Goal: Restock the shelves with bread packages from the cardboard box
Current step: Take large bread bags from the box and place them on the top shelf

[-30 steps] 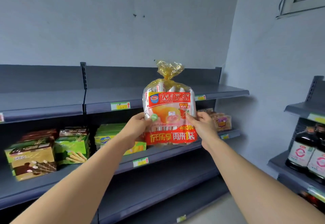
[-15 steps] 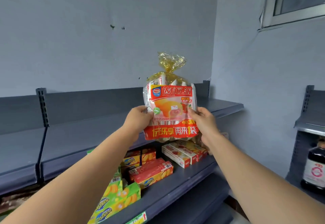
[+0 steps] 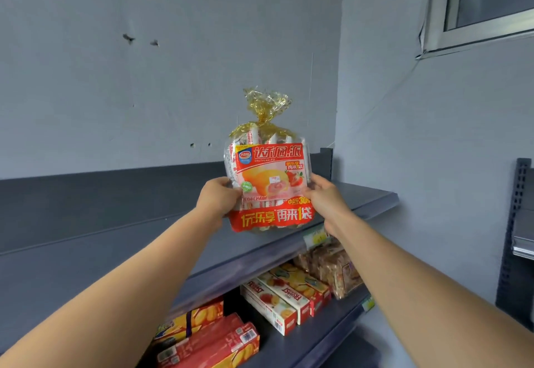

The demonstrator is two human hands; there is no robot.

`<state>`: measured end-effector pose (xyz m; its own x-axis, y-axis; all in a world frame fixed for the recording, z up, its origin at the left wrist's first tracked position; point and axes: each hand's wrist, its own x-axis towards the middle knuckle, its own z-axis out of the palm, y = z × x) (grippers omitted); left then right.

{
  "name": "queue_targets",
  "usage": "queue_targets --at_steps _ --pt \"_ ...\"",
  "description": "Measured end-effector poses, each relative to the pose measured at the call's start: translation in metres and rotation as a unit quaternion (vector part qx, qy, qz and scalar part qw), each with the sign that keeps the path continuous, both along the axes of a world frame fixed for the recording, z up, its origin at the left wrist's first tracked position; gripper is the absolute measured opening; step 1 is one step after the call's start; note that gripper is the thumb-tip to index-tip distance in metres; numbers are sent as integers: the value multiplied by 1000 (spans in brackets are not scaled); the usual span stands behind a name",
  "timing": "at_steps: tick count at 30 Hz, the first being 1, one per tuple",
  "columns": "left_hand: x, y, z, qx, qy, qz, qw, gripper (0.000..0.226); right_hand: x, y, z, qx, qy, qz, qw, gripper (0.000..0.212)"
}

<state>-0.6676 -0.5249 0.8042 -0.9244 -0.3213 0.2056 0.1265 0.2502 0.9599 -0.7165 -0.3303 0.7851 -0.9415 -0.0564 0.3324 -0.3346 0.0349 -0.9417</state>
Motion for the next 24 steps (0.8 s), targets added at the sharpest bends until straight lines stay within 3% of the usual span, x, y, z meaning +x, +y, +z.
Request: queue_targets --at_steps 5,8,13,19,24 --pt "-68 14 1 -3 -9 3 1000 9 -66 14 6 3 -6 8 1000 21" --pt "-109 19 2 -6 -17 3 1000 4 -107 17 4 13 -2 4 1000 35" --pt "-169 21 -2 -27 -33 12 999 11 -173 18 -3 28 -31 3 999 11" --pt "-221 23 -15 -29 -59 45 997 4 -235 18 -11 46 -53 28 997 9" --pt "-244 23 -22 0 -56 95 994 7 -276 14 -14 63 -59 70 994 26"
